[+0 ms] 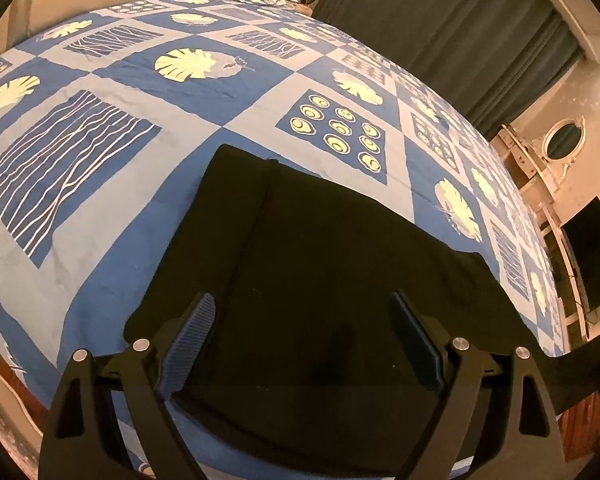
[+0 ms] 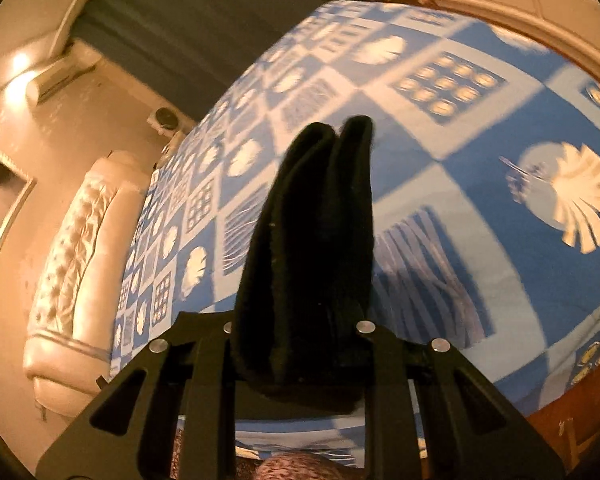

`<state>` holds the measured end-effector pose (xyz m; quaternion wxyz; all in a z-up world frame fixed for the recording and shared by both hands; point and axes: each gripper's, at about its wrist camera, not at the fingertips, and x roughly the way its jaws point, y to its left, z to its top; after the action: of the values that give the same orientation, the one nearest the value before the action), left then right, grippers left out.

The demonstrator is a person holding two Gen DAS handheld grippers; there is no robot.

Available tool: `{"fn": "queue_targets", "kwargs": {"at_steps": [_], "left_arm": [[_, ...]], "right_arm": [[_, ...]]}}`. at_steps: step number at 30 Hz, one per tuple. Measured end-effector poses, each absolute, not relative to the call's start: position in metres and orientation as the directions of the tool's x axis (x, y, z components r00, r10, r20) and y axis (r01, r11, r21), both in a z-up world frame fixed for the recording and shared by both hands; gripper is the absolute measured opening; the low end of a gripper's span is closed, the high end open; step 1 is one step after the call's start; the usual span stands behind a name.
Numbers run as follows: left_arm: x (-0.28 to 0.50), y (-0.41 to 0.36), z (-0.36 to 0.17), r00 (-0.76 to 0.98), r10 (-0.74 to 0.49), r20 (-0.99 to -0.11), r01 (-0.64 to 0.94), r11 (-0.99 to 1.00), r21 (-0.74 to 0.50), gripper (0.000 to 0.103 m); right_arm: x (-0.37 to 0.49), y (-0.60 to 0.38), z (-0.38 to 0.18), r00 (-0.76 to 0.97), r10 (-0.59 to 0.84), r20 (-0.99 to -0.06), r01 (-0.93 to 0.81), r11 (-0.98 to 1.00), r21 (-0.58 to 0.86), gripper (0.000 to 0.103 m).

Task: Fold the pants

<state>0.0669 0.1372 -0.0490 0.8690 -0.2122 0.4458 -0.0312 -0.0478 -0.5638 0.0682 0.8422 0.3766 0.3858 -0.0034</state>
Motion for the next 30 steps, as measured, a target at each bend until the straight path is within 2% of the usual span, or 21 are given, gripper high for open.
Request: {"fn": "queue_targets", "kwargs": {"at_steps": [6, 11, 20, 30], "left_arm": [[0.067, 0.14, -0.049, 0.595, -0.259, -0.761, -0.141, 0.899, -0.415, 0.087], [0.068, 0.141, -0.048, 0.593, -0.267, -0.76, -0.149, 0.891, -0.429, 0.087], [0.067, 0.141, -0.048, 0.592, -0.267, -0.76, -0.148, 0.892, -0.428, 0.087], [0.067, 0.14, -0.049, 0.592, -0.267, -0.76, -0.148, 0.891, -0.429, 0.087]], "right_arm": [[-0.022, -0.489, 0.089, 0.677, 0.297, -0.673, 0.215, 0.795, 0.567, 0.02], [-0.003, -0.43, 0.086, 0.639, 0.312, -0.703, 0.156, 0.842, 0.516, 0.02], [0.02, -0.333, 0.053, 0.566, 0.336, -0.753, 0.065, 0.892, 0.447, 0.02], [0.03, -0.252, -0.011, 0.45, 0.216, -0.867, -0.015, 0.972, 0.235, 0.02]]}}
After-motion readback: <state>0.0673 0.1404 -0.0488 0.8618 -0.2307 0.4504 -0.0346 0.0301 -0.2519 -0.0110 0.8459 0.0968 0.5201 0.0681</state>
